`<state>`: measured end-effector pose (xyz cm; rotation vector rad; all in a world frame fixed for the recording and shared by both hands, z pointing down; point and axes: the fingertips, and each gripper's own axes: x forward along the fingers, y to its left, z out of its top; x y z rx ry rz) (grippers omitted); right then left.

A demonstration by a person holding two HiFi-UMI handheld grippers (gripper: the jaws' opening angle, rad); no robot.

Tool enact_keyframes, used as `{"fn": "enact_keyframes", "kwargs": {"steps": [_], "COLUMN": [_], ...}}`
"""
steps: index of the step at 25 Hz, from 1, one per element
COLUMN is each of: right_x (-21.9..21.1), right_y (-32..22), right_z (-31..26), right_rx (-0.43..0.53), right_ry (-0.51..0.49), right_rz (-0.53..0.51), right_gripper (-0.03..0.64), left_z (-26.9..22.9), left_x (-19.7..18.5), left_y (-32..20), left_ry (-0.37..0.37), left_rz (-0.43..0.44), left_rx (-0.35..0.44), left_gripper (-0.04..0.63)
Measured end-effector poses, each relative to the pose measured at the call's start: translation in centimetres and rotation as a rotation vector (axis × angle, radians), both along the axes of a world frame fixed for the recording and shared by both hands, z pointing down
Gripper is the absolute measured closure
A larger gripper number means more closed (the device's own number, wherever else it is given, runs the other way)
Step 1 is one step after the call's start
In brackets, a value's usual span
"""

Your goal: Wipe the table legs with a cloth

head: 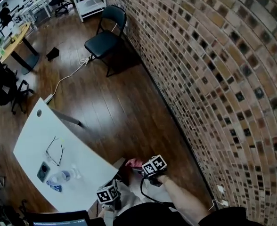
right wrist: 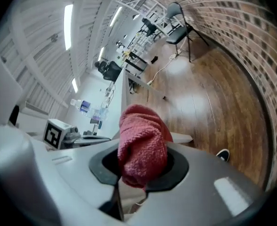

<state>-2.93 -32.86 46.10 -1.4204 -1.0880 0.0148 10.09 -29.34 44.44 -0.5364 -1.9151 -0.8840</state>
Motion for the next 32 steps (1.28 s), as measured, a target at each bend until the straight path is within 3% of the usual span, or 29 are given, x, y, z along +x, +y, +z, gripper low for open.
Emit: {"fn": "enact_keyframes", "kwargs": {"steps": [3, 6, 12, 16, 22, 25, 28, 32], "right_x": [-1.7, -2.4, 1.6, 5.0, 8.1, 8.1, 7.6, 8.3], "right_y": [1.2, 2.9, 7.4, 7.8, 11.6, 13.6, 15.4, 17.1], "right_z": [-0.5, -0.4, 3.0, 5.5, 6.4, 6.9, 7.4, 6.8], "right_rx": [-0.020, -0.038, -0.023, 0.002, -0.009, -0.034, -0.065, -0.074], "right_ry": [-0.043, -0.080, -0.096, -0.041, 0.064, 0.048, 0.001, -0.012], "right_rz": [-0.149, -0.297, -0.643, -0.910, -1.098, -1.232, -1.349, -1.483], "right_gripper": [0.534, 0.534, 0.534, 0.534, 0.535, 0.538, 0.538, 0.538], "left_z": [0.0, -0.8, -1.4, -0.5, -0.2, 0.6, 0.4, -0.5], "left_x": [-1.2, -2.0, -3.5, -4.7, -4.0, -4.3, -6.1, -7.1], "left_y": [1.2, 2.0, 3.9, 4.1, 5.1, 5.5, 6.7, 9.0], "left_ry": [0.004, 0.008, 0.004, 0.031, 0.012, 0.059, 0.036, 0.048], "left_rz": [-0.163, -0.243, -0.260, -0.231, -0.212, -0.185, -0.223, -0.211], "left_rx": [0.000, -0.038, -0.119, -0.145, -0.024, 0.026, 0.077, 0.105], "left_gripper": [0.598, 0.598, 0.598, 0.598, 0.598, 0.598, 0.598, 0.598]}}
